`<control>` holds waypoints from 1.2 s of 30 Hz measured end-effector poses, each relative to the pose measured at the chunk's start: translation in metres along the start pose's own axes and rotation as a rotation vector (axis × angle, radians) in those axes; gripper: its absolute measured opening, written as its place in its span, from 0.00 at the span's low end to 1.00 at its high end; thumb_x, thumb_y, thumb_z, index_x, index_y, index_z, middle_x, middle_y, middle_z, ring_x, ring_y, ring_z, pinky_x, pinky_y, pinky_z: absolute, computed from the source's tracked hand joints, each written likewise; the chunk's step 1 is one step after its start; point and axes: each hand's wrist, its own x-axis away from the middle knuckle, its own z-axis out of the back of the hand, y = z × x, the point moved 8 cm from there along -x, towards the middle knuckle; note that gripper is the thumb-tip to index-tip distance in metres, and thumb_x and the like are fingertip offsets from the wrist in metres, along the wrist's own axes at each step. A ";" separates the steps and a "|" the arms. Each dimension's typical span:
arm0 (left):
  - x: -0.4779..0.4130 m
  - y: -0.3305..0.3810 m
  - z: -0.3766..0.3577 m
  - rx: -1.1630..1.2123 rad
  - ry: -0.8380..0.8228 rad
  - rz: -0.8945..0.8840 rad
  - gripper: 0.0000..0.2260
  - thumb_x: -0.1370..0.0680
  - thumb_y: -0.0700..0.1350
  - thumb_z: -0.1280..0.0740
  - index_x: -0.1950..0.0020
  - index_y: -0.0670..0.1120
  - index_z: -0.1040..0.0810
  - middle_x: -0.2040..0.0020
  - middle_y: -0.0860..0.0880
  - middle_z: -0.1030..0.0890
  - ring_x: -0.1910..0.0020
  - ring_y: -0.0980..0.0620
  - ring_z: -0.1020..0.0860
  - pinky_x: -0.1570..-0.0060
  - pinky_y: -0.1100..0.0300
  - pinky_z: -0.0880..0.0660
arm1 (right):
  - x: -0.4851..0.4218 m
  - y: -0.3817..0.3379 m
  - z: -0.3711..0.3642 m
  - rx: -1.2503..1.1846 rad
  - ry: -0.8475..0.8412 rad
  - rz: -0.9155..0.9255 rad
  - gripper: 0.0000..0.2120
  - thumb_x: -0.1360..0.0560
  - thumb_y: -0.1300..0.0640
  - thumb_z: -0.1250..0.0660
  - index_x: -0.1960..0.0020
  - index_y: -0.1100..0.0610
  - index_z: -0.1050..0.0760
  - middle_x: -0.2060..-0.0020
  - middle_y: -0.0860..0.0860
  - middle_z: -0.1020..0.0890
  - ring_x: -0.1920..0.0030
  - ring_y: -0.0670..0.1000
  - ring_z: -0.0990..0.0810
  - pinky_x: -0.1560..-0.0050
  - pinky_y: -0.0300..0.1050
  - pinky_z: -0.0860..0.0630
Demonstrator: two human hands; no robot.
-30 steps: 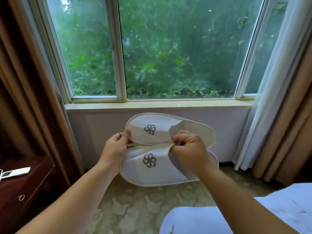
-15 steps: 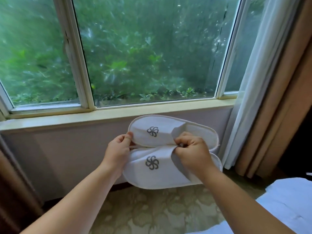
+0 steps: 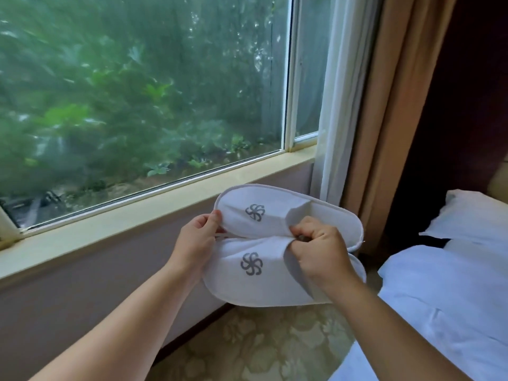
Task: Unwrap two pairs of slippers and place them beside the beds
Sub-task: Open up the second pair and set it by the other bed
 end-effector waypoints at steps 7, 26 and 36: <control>-0.105 -0.008 -0.049 -0.101 -0.057 0.022 0.16 0.21 0.60 0.36 0.53 0.50 0.16 0.58 0.50 0.13 0.61 0.48 0.14 0.56 0.48 0.17 | -0.077 0.071 0.002 0.034 0.086 -0.093 0.16 0.31 0.69 0.29 0.66 0.47 0.20 0.64 0.44 0.18 0.62 0.37 0.22 0.61 0.25 0.29; -0.267 -0.055 -0.269 -0.207 -0.566 0.104 0.12 0.23 0.60 0.36 0.58 0.57 0.15 0.56 0.50 0.12 0.57 0.47 0.14 0.48 0.42 0.19 | -0.142 0.205 0.093 0.243 0.568 -0.329 0.13 0.35 0.65 0.31 0.68 0.47 0.21 0.70 0.37 0.23 0.69 0.38 0.26 0.66 0.25 0.34; -0.333 -0.118 -0.355 -0.349 -0.788 0.150 0.16 0.21 0.58 0.35 0.51 0.46 0.17 0.53 0.45 0.13 0.53 0.42 0.15 0.46 0.40 0.20 | -0.148 0.293 0.094 0.175 0.802 -0.539 0.07 0.38 0.60 0.32 0.68 0.48 0.20 0.70 0.36 0.23 0.69 0.39 0.27 0.64 0.29 0.33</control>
